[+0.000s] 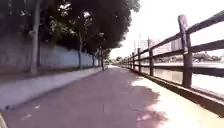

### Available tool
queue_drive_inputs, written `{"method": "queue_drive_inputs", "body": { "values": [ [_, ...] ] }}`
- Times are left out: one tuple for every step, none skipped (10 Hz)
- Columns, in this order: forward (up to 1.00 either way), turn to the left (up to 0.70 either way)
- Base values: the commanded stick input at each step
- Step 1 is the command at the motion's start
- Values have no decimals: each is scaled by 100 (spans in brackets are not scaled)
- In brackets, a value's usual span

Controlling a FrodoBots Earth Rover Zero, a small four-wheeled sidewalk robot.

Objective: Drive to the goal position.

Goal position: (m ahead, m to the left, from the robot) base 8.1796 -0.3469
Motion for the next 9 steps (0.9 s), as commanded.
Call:
{"method": "queue_drive_inputs", "body": {
  "values": [
    [95, 1],
    [95, 1],
    [95, 1],
    [95, 1],
    [95, 0],
    [95, -13],
    [95, -23],
    [95, -23],
    [95, -11]
  ]
}}
